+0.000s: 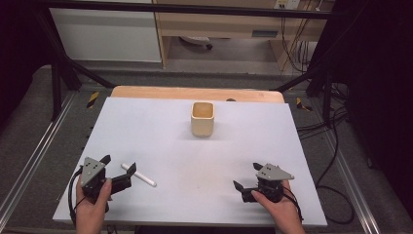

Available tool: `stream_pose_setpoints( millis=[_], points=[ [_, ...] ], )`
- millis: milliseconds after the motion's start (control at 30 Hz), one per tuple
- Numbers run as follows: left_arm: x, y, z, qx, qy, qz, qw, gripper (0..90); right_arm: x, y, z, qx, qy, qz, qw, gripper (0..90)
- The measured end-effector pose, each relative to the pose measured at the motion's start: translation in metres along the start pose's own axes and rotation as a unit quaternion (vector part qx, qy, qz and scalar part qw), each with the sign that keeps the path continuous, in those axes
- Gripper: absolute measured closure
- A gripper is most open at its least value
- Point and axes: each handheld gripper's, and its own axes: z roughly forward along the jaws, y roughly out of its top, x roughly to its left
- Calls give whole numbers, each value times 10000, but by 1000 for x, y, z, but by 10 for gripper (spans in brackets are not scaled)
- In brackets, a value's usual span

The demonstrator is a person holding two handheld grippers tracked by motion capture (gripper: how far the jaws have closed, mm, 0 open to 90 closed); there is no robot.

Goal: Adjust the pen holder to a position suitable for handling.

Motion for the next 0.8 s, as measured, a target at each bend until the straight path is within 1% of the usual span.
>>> stream_pose_setpoints(
  millis=[100,167,233,300,367,400,433,467,500,533,567,600,633,667,700,733,800],
  points=[
    [-1,0,-1,-1,5,-25,10000,68,2,0,0,20,36,17,10000,58],
    [0,0,0,-15,27,7,10000,68,3,0,0,59,132,80,9999,59],
    [-1,0,0,-20,37,7,10000,68,7,0,4,115,236,76,9996,58],
    [-2,0,0,1,34,19,10000,68,9,1,5,121,274,65,9995,58],
    [-3,-1,0,-9,24,33,10000,68,13,4,9,148,374,109,9991,57],
    [-3,-2,0,-19,0,53,10000,68,16,6,11,209,411,71,9989,58],
    [-3,-1,0,-36,-13,71,10000,68,23,11,16,364,433,-49,9984,60],
    [-3,-1,0,-53,-26,49,10000,68,23,11,16,364,433,-49,9984,60],
    [-3,-1,0,-65,-18,32,10000,68,26,14,18,409,477,-135,9979,60],
    [-3,-1,0,-46,-16,11,10000,68,29,17,21,433,527,-180,9975,60],
    [-3,-1,0,-38,2,15,10000,67,35,23,27,492,625,-223,9966,59],
    [-3,-1,0,-29,19,11,10000,67,35,23,27,492,625,-223,9966,59],
    [-3,-1,-1,-33,40,2,10000,68,41,28,33,566,694,-279,9956,58],
    [-2,-1,-1,-41,60,-6,10000,68,41,28,33,566,694,-279,9956,58],
    [-2,-1,-1,-54,80,-23,10000,68,47,34,42,638,824,-291,9941,57],
    [-1,-1,-1,-61,101,-36,9999,68,47,34,42,638,824,-291,9941,57],
    [0,-2,-1,-43,120,-44,9999,68,55,39,50,697,965,-348,9923,56]
  ],
)
